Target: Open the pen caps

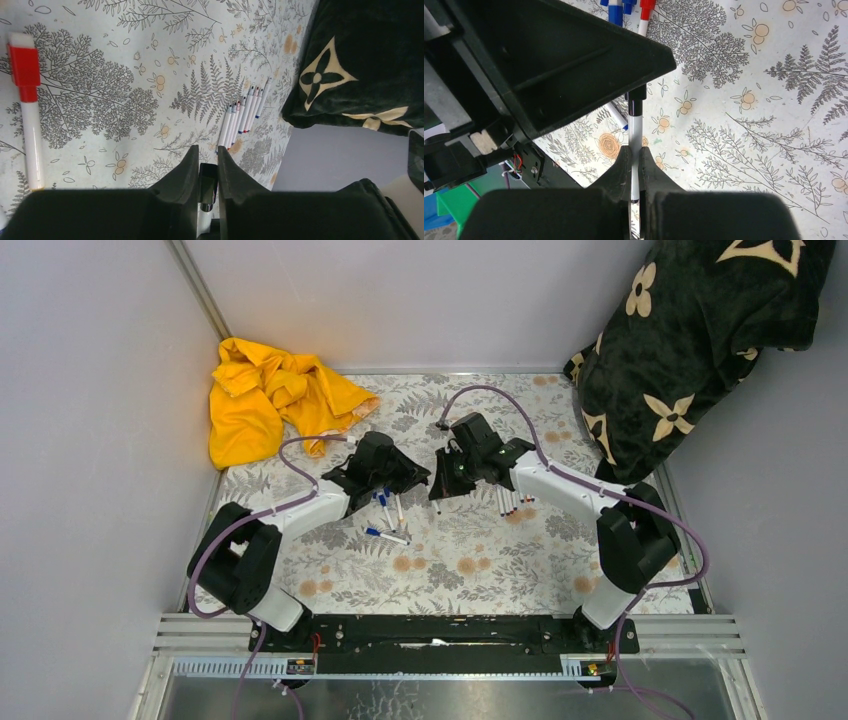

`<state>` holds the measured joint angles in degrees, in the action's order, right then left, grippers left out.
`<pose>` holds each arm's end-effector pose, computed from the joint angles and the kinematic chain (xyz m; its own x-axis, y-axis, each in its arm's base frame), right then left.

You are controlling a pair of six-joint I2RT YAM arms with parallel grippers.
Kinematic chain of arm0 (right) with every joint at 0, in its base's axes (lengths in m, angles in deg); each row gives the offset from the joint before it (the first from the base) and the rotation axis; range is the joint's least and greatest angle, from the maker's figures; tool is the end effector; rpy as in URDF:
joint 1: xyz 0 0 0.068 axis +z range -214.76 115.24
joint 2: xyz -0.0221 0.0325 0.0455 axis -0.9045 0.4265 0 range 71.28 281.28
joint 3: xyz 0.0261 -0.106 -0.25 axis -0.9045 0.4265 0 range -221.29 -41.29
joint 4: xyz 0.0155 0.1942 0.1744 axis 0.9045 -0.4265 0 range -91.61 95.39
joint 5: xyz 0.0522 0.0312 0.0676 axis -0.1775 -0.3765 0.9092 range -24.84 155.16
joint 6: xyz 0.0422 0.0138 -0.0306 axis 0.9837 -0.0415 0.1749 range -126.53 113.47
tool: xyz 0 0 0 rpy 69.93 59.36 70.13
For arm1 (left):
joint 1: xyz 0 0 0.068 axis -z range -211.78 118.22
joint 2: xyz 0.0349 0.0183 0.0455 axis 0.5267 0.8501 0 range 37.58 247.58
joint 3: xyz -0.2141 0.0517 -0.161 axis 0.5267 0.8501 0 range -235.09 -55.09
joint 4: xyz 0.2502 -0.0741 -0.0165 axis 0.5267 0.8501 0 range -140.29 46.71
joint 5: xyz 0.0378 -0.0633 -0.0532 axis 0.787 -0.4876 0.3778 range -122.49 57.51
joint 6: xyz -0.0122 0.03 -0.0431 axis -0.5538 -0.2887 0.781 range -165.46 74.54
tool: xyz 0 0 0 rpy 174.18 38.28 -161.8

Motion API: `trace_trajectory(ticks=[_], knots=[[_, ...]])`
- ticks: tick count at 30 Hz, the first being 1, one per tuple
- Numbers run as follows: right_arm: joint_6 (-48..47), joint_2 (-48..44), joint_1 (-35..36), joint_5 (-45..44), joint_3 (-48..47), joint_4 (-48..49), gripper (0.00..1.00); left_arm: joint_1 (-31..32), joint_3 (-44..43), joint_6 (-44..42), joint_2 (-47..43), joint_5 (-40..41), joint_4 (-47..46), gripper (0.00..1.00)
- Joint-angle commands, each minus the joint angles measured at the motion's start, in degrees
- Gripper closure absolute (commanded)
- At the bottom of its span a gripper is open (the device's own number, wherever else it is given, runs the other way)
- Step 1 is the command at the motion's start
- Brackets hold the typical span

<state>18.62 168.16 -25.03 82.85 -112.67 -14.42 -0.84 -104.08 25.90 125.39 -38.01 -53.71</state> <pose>0.2811 0.2476 0.2474 -0.8236 -0.1579 -0.5448 -0.4676 0.7328 0.4944 0.2792 -0.1714 0.2071 -0.7075 -0.6755 -0.2078 -0.2858 0.5423 -0.7901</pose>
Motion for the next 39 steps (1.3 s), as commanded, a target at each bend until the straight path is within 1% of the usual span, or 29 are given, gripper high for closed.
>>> trace_trajectory(ticks=[1, 5, 6, 8, 9, 13, 14, 19, 23, 24, 26, 28, 30, 31, 32, 35, 39], knots=[[0.05, -3.98, -1.10, 1.70, 0.98, 1.35, 1.00, 0.59, -0.16, 0.18, -0.61, 0.06, -4.31, 0.88], [0.08, -5.03, -1.56, 1.59, 1.65, 1.64, 1.00, 1.00, 0.68, 0.17, -1.37, 0.60, -4.36, 0.99], [0.00, -5.17, -1.58, 1.68, 1.71, 1.68, 1.00, 1.08, 0.83, 0.23, -1.56, 0.86, -4.21, 1.00], [0.01, -5.43, -1.57, 1.78, 1.76, 1.77, 1.00, 1.37, 0.59, 0.48, -1.75, 1.64, -3.08, 1.00], [0.09, -5.61, -1.58, 1.89, 1.89, 1.94, 0.98, 1.60, 0.16, 0.54, -1.71, 2.08, -2.25, 1.00], [0.25, -5.40, -1.57, 2.23, 1.58, 2.11, 0.83, 2.79, -2.46, 0.53, -1.10, 3.60, 1.63, 1.00], [0.23, -5.32, -1.50, 2.25, 1.44, 2.07, 0.81, 3.07, -3.08, 0.54, -0.88, 3.85, 2.23, 1.00], [0.33, -4.98, -1.57, 2.35, 0.66, 1.97, 0.77, 4.27, -5.25, 1.59, -0.02, 4.49, 3.33, 1.00], [0.18, -4.60, -1.55, 1.97, 0.42, 1.79, 0.76, 4.85, -6.60, 2.27, 0.47, 4.32, 3.33, 1.00], [0.12, -4.52, -1.58, 1.86, 0.44, 1.86, 0.76, 4.98, -6.92, 2.34, 0.58, 4.34, 4.52, 1.00], [-0.05, -4.33, -1.50, 1.40, 0.51, 1.88, 0.77, 5.10, -7.32, 2.54, 0.65, 4.29, 5.00, 1.00], [-0.11, -4.25, -1.58, 0.69, 0.62, 1.79, 0.80, 5.21, -7.56, 2.69, 0.66, 4.61, 5.65, 1.00], [-0.25, -4.07, -1.57, 0.30, 0.47, 1.49, 0.90, 5.23, -7.61, 3.02, 0.60, 4.90, 6.19, 1.00], [-0.31, -3.95, -1.50, 0.08, 0.45, 1.32, 0.98, 5.27, -7.63, 3.33, 0.66, 5.13, 6.45, 1.00], [-0.38, -3.78, -1.56, 0.00, 0.36, 0.97, 1.00, 5.27, -7.61, 3.61, 0.67, 5.32, 6.84, 1.00], [-1.00, -3.79, -1.58, -0.45, 0.84, -0.15, 1.00, 5.27, -7.57, 5.19, 1.14, 8.32, 7.34, 1.00], [-1.01, -5.26, -1.54, 0.24, 4.47, 0.57, 1.00, 4.96, -8.15, 7.41, 2.65, 13.63, 7.78, 1.00]])
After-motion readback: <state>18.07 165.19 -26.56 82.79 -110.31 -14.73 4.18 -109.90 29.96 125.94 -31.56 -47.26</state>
